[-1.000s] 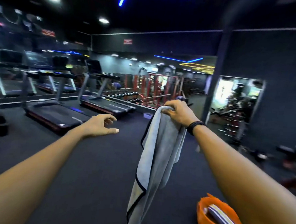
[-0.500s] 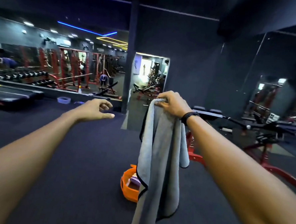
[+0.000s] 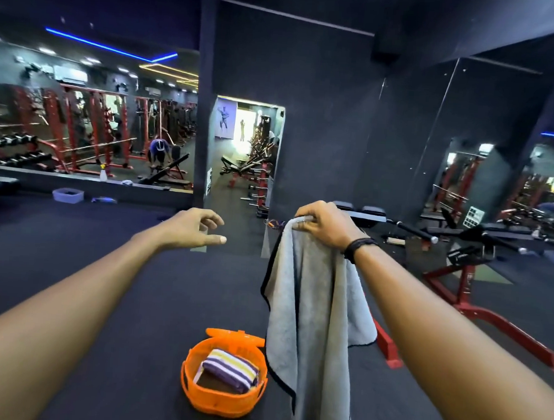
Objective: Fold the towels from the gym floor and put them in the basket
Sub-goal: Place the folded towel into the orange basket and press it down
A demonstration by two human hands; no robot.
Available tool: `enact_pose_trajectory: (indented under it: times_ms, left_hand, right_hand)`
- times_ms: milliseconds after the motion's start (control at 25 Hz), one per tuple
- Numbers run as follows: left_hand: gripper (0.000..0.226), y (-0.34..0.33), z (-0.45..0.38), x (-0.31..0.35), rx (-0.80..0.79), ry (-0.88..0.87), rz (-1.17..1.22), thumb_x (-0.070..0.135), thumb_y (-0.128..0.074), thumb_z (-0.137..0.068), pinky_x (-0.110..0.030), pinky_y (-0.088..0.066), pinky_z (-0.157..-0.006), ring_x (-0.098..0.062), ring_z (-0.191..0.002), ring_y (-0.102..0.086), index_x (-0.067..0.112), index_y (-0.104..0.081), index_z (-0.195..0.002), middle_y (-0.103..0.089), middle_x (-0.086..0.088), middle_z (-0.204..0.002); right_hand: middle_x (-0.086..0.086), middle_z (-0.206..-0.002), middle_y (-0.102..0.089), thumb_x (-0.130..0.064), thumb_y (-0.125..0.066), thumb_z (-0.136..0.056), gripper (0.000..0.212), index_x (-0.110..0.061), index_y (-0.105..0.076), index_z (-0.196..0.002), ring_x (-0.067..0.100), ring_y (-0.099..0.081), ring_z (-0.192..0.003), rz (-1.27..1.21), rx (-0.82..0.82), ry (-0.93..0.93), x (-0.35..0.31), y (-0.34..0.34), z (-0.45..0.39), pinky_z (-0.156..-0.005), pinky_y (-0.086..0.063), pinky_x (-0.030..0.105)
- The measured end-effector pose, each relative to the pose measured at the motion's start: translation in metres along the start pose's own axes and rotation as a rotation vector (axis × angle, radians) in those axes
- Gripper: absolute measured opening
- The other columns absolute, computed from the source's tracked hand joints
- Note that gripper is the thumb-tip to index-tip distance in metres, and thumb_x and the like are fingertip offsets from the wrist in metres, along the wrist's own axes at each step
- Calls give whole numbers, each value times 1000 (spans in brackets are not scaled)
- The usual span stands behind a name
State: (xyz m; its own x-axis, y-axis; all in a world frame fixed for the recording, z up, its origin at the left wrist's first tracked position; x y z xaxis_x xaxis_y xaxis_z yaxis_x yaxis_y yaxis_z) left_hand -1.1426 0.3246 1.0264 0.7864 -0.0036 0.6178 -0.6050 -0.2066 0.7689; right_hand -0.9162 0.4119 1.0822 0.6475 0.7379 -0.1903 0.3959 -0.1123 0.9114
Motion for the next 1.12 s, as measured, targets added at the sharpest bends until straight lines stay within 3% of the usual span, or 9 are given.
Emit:
enact_pose_trajectory:
  times_ms: [160, 360, 480, 560, 720, 800, 880, 1000, 1120]
  left_hand:
    - [38, -17, -66, -14, -37, -22, 29, 43, -75, -76, -26, -46, -88, -10, -105, -60, 29, -63, -110, -64, 6, -110]
    - [37, -51, -167, -10, -195, -121, 188, 42, -74, -78, -24, -51, -86, -8, -100, -64, 29, -64, -111, -66, 3, -111]
    - [14, -74, -218, 9, -291, -266, 289, 38, -72, -82, -25, -47, -71, -7, -77, -58, 24, -69, -85, -64, 7, -85]
    - [24, -64, -259, 11, -186, -326, 322, 27, -65, -89, -26, -36, -61, -6, -65, -43, 16, -62, -69, -50, 10, -68]
    - [19, -16, -322, -8, 133, -351, 208, 24, -56, -95, -30, -36, -66, -7, -70, -46, 12, -67, -86, -59, 0, -73]
    - [24, -4, -344, -14, 199, -342, 149, 21, -54, -96, -29, -32, -63, -6, -61, -42, 13, -58, -74, -51, 7, -62]
    - [24, 6, -364, -21, 292, -298, 121, 17, -51, -96, -28, -34, -61, -7, -62, -45, 19, -56, -73, -51, 11, -59]
    - [21, 32, -394, -58, 459, -200, 186, 13, -49, -96, -33, -45, -83, -19, -94, -61, 16, -69, -100, -71, 0, -94]
    - [21, 64, -413, -98, 571, -56, 119, 17, -54, -94, -33, -45, -85, -25, -103, -62, 16, -71, -107, -72, -9, -104]
  right_hand:
    - [-10, -75, -63, -40, -68, -84, 8, -37, -63, -78, 18, -62, -83, -41, 10, -5, 35, -16, -50, -77, -51, 35]
    - [-13, -72, -63, -39, -68, -84, 15, -40, -59, -71, 13, -58, -77, -95, 40, 5, 65, -33, -137, -81, -52, 37]
    - [-9, -76, -66, -39, -67, -84, 15, -38, -60, -71, 13, -60, -79, -118, 41, -10, 86, -41, -188, -79, -52, 37]
    - [-7, -70, -62, -39, -69, -83, 19, -34, -59, -68, 9, -55, -70, -136, 69, -8, 100, -44, -214, -71, -50, 35]
    - [-8, -57, -49, -39, -79, -74, 30, -20, -60, -62, 2, -40, -51, -288, -45, -94, 149, -68, -240, -51, -35, 21]
    - [-4, -64, -61, -41, -83, -68, 32, -15, -65, -67, 5, -52, -55, -324, -237, -149, 169, -100, -252, -54, -46, 23]
    - [0, -80, -72, -43, -85, -63, 35, -14, -70, -77, 9, -61, -66, -154, -447, -167, 191, -140, -265, -68, -55, 26]
    - [6, -91, -75, -51, -86, -53, 54, -11, -74, -87, 15, -63, -71, -15, -705, -242, 239, -198, -278, -73, -55, 31]
    - [2, -78, -67, -60, -82, -55, 56, -11, -68, -79, 17, -59, -68, -104, -631, -275, 269, -212, -318, -66, -51, 32]
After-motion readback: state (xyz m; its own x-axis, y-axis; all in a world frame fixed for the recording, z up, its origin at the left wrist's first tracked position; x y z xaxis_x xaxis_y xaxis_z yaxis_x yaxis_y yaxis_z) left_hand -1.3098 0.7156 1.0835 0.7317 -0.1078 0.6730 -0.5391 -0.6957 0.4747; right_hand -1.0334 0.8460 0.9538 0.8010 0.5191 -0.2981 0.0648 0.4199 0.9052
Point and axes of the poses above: each hand's wrist, its own z-axis away from the middle knuckle, its own y-axis out of the back of the hand, x = y × z, the point moved 9 cm from there along -z, towards the middle knuckle
